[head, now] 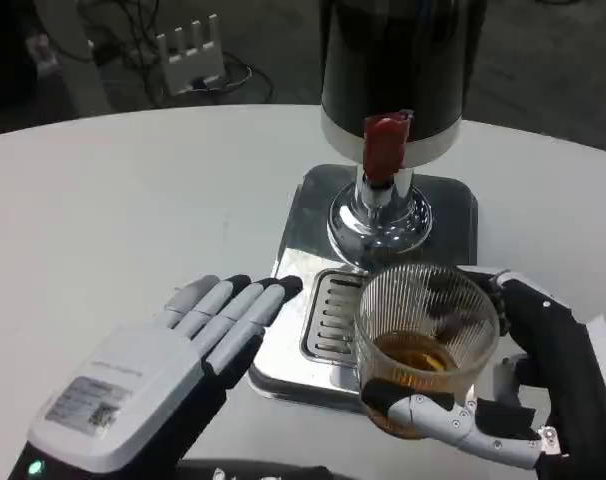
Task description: Grasp the cup under the faucet to collect the drink, then remove the cup.
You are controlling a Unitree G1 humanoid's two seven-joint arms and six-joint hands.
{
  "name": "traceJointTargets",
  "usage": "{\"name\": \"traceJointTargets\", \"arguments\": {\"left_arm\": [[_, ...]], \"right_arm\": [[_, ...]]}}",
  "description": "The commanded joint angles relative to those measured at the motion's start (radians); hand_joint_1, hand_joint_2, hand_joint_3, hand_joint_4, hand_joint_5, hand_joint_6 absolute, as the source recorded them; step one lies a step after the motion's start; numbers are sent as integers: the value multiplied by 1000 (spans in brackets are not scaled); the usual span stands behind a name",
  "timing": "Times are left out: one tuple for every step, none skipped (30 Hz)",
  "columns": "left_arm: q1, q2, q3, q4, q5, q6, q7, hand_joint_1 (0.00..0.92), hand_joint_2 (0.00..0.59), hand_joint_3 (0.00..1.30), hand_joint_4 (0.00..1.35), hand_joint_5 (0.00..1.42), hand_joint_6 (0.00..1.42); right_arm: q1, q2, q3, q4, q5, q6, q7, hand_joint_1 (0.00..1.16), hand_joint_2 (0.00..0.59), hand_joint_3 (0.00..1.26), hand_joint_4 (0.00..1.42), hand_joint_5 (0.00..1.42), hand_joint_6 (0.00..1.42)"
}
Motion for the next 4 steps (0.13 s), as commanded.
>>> {"name": "traceJointTargets", "arguments": {"left_arm": [[14,17,13,-8,-7,4,-11,0,103,0,0,0,0],[15,19,15,-6,-10,5,-12,0,103,0,0,0,0],[16,20,16,-4,-13,5,-13,0,103,0,0,0,0],[17,21,17,-2,-15,6,-13,0,103,0,0,0,0]], "right_arm": [[1,1,14,-33,-9,-12,3,902,75,957,1085,1303,1424],[1,2,16,-32,-9,-12,4,902,75,957,1085,1303,1424],[-1,2,20,-32,-14,-11,5,903,74,957,1085,1303,1424],[-3,2,22,-31,-18,-10,5,903,73,957,1085,1303,1424]]}}
